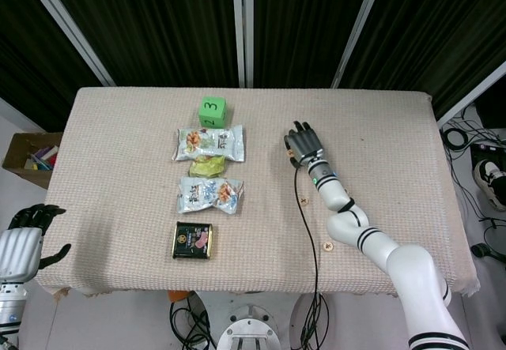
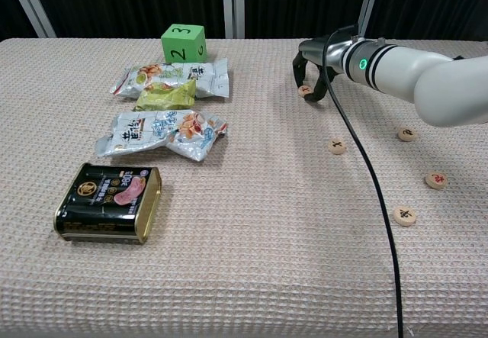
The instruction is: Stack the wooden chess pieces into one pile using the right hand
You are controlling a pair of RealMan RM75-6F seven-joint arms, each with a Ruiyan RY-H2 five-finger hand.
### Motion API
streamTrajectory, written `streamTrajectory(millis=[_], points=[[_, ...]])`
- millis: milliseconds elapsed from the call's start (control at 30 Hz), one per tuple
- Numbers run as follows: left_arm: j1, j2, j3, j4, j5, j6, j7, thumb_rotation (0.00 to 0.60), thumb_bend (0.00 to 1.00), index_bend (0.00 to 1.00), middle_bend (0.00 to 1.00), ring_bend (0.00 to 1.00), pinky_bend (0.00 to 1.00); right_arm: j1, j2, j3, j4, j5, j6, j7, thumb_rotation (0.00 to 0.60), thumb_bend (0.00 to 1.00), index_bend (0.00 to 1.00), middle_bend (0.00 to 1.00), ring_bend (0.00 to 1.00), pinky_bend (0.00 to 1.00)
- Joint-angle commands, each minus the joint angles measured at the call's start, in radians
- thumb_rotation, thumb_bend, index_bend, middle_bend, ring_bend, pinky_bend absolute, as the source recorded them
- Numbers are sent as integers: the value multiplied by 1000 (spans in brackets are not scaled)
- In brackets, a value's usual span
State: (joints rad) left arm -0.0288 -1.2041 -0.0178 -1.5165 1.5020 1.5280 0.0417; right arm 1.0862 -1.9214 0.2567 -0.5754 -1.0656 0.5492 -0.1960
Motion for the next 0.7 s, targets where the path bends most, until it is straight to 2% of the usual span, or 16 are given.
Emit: streamTrajectory(millis=[33, 133, 367, 467, 567, 700], points=[[1, -2, 0, 6, -1, 0, -6, 600, 174, 270, 230, 155, 189, -6, 22, -6, -25, -25, 21, 6, 600, 317, 523, 323, 56, 145], [2, -3, 0, 12, -3, -1, -14, 600, 174, 271, 230, 155, 189, -26, 89, -20, -121, -67, 62, 10, 600, 345, 526, 324, 57, 145], [4, -9, -2, 23, -3, 1, -27, 600, 174, 270, 230, 155, 189, -123, 392, -87, -595, -170, 136, 20, 600, 355, 528, 324, 57, 145], [4, -11, -2, 23, -4, -1, -28, 600, 175, 270, 230, 155, 189, -155, 472, -124, -727, -201, 158, -3, 600, 355, 530, 323, 57, 144], [2, -8, -2, 18, 2, 1, -23, 600, 175, 270, 230, 155, 188, -172, 503, -156, -795, -221, 168, -31, 600, 356, 525, 318, 57, 144], [3, -7, -2, 11, 7, 8, -17, 600, 175, 271, 229, 155, 189, -181, 497, -183, -817, -238, 172, -57, 600, 356, 514, 313, 57, 142]])
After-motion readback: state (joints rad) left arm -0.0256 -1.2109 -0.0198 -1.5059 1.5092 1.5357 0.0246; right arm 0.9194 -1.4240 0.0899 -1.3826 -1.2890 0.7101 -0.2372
